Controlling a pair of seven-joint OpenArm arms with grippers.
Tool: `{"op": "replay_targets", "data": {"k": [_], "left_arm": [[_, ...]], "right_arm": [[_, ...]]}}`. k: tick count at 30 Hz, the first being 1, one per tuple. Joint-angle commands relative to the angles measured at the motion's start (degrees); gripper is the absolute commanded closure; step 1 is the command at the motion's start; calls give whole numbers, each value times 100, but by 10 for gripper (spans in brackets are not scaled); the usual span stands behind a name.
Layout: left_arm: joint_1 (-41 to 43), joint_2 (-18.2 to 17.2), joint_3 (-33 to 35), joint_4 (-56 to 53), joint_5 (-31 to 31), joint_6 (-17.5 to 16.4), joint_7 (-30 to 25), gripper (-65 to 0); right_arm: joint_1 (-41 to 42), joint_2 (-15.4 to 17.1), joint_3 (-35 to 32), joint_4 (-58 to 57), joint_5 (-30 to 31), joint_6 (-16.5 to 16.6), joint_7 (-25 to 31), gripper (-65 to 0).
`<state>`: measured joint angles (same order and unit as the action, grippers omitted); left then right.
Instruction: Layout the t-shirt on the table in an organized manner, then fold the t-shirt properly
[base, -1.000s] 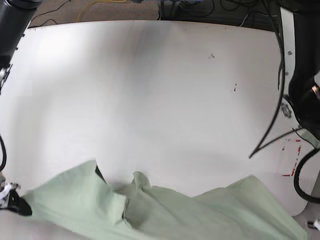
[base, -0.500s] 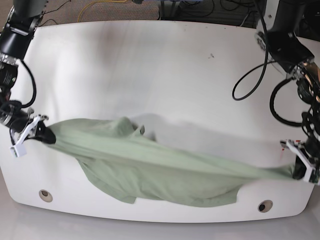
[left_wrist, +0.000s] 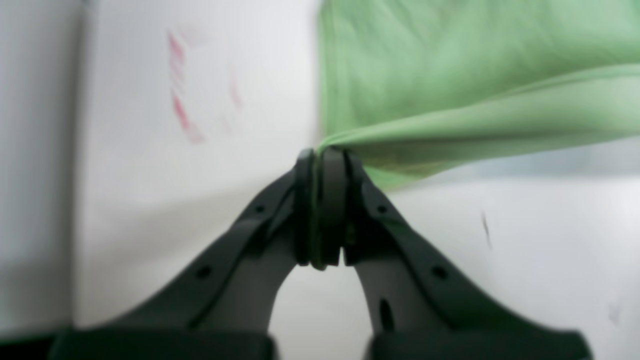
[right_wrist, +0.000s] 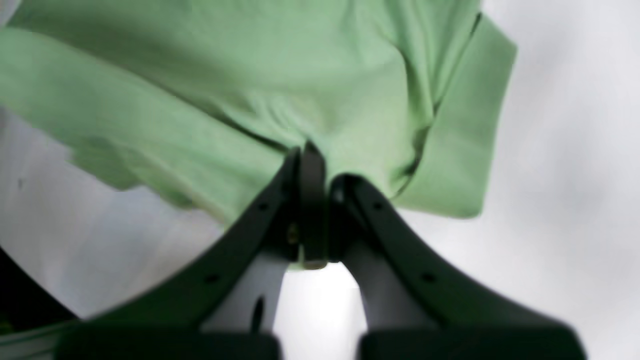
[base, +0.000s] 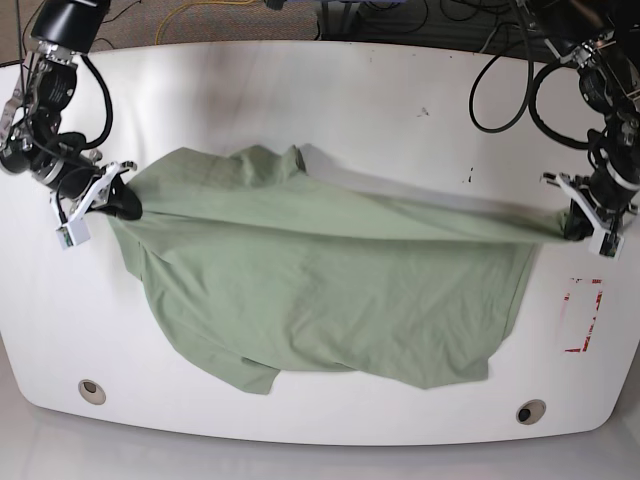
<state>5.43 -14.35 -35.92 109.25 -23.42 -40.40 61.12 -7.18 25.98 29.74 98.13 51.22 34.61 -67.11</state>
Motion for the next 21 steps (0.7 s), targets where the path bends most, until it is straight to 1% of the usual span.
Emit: {"op": "replay_targets", "data": {"k": [1,13,21], "left_arm": [[217,-99,-131,121,-98,40,-130,0],[1439,-90,-896,86,-71,40,-130,0],[1914,-82,-1063,86,-71,40,-130,0]], "right_arm": [[-122,18,81,275,34,7,105,0],[-1203,-378,81,609,16,-19,105,0],[-1616,-563,81,609,7,-19,105,0]]}}
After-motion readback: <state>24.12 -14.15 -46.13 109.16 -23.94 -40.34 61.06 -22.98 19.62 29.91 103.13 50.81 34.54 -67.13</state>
